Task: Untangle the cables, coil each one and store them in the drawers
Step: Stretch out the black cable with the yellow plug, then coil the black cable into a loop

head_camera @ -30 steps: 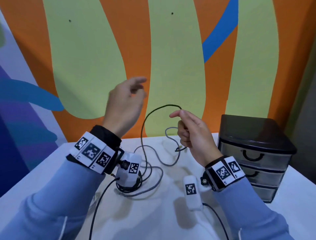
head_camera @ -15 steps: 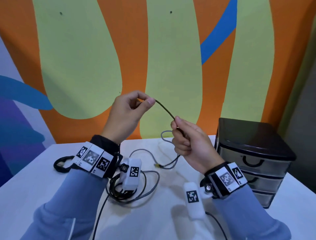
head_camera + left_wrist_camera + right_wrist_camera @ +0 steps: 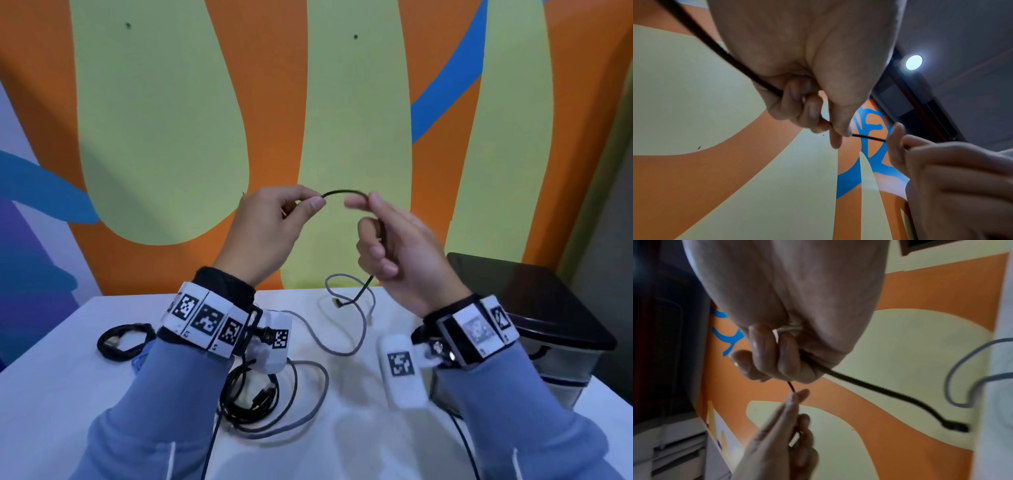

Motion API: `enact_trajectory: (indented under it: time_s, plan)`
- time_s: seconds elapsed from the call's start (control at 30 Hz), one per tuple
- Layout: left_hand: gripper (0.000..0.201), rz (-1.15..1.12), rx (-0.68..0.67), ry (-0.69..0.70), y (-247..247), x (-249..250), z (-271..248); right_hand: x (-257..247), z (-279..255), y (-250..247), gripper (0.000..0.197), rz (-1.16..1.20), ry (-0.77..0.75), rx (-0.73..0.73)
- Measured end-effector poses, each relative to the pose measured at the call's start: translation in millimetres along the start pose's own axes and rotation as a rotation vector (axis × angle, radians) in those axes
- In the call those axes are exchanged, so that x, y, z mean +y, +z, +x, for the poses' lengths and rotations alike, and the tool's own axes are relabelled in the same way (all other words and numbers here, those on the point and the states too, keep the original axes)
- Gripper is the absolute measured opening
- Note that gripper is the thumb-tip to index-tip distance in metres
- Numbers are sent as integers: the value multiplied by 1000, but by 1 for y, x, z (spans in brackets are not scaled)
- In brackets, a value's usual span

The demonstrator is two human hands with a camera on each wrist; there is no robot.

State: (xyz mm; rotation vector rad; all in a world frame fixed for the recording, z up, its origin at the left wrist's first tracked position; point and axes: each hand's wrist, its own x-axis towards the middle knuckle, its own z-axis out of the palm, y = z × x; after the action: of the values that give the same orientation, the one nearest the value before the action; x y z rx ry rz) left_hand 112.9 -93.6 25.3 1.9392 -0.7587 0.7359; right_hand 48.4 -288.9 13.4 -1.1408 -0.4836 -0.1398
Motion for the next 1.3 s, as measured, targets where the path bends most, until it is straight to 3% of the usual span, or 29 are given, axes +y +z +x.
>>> enact_trajectory:
  time_s: [0.1, 0.27, 0.37, 0.47, 0.57, 0.7, 0.77, 0.83, 0.87, 0.97, 1.03, 1.07, 1.13, 1.17, 1.3]
  plan:
    - [25, 114, -146, -47, 7, 6, -3, -17, 25, 7, 41, -12, -57, 7]
    - [31, 264, -551, -64, 12, 27, -13, -7, 42, 3, 42, -7, -150, 149]
    - [27, 330, -655, -13, 3, 48, -18, 5, 43, 0, 33, -131, -137, 174]
    - [23, 212, -554, 61, -13, 64, -17, 6, 38, 0, 31, -428, -98, 99]
    - [19, -74, -306, 99, -33, 58, -8, 1, 30, 4, 35, -528, -31, 2]
    - [16, -229, 107, 62, -43, 34, -3, -14, 23, 11, 40, -370, 82, -145]
    - [19, -274, 215, -2, -31, 23, -3, -21, 18, 16, 38, -201, 117, -222]
    - [22, -248, 219, -73, -12, 14, -2, -23, 18, 20, 39, -49, 85, -253]
    - [22, -188, 159, -99, -3, 12, -2, -22, 20, 22, 40, 25, 41, -234]
    - [28, 72, -241, -65, 14, 23, -8, -11, 32, 20, 40, 164, -119, -37]
    - [35, 130, -434, -22, 16, 38, -13, -4, 38, 14, 35, 62, -222, 127]
    - [36, 132, -467, -16, 14, 44, -14, -2, 40, 11, 34, -65, -248, 195]
    - [29, 95, -430, 0, 4, 51, -14, 0, 39, 4, 30, -339, -185, 253]
    - [26, 50, -382, 13, -2, 52, -13, -1, 38, 2, 28, -427, -108, 216]
    - [22, -182, -34, 6, -24, 35, -3, -13, 25, 0, 31, -406, 135, -116]
